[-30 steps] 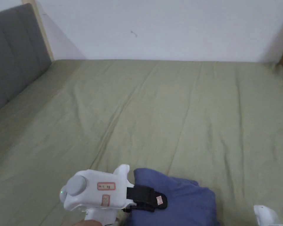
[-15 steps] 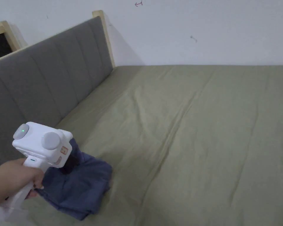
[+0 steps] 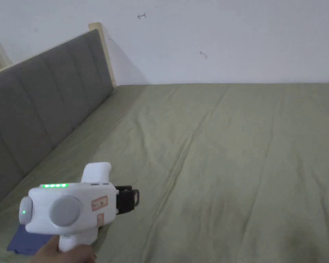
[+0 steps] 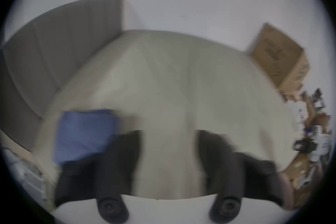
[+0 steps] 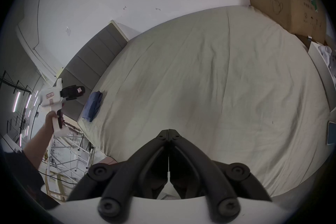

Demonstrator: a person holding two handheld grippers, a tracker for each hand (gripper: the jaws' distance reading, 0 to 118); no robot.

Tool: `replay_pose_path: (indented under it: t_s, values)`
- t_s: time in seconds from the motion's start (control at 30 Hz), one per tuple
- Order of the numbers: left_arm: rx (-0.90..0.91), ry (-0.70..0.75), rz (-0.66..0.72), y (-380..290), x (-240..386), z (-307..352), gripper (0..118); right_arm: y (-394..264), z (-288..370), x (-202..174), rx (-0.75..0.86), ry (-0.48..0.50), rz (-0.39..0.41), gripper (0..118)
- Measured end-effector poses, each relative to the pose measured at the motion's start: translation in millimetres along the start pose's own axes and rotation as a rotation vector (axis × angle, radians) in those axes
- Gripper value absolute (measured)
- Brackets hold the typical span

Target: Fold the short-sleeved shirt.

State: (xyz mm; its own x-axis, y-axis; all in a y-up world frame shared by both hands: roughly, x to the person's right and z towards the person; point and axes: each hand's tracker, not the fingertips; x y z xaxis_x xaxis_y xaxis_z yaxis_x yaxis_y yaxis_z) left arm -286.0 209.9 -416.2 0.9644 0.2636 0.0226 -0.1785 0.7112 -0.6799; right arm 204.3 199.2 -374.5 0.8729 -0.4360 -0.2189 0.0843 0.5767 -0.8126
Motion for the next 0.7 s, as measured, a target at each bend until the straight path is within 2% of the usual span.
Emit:
replay_pose_path:
  t_s: [0.03,0.13,0.2,0.3,0.37,0.43,0.5,0.57,0.6,0.67,0.7]
  values:
    - [-0.032,-0.033,-0.009,-9.3,27.4,-2.9,0,2.4,2.1,-3.2,-0.009,-0.003,-0.006,0]
    - [-0.067,-0.188,-0.049,-25.1,85.3,-6.7,0,9.7,15.5,-9.7,-0.033,-0.014,-0.018,0]
    - [-0.002,-0.171,-0.101,-33.7,126.6,7.5,0,15.6,31.2,-17.7,-0.023,-0.017,-0.02,0]
    - [0.148,-0.165,-0.152,-28.7,162.0,39.4,0,25.1,64.4,-28.1,0.147,-0.011,0.031,0]
    - [0.301,-0.157,-0.145,-25.3,179.3,68.5,0,28.3,89.5,-38.4,0.326,-0.048,0.113,0]
    - [0.531,-0.104,-0.173,-31.3,190.3,99.7,0,14.8,116.4,-58.3,0.623,-0.147,0.197,0]
    - [0.729,-0.012,-0.23,-50.0,198.8,121.9,0,-15.7,129.6,-75.0,0.893,-0.217,0.237,0]
    - [0.833,0.075,-0.252,-69.7,203.9,136.8,0,-38.7,130.6,-80.3,1.055,-0.288,0.357,0]
    - [0.858,0.115,-0.258,-77.4,206.6,140.7,0,-47.4,129.4,-83.2,1.093,-0.383,0.38,0]
    - [0.851,0.155,-0.273,-90.3,209.3,147.5,0,-56.4,125.9,-85.6,1.091,-0.513,0.329,0]
    - [0.844,0.14,-0.278,-94.4,208.7,149.7,0,-56.7,128.0,-83.6,1.064,-0.513,0.28,0]
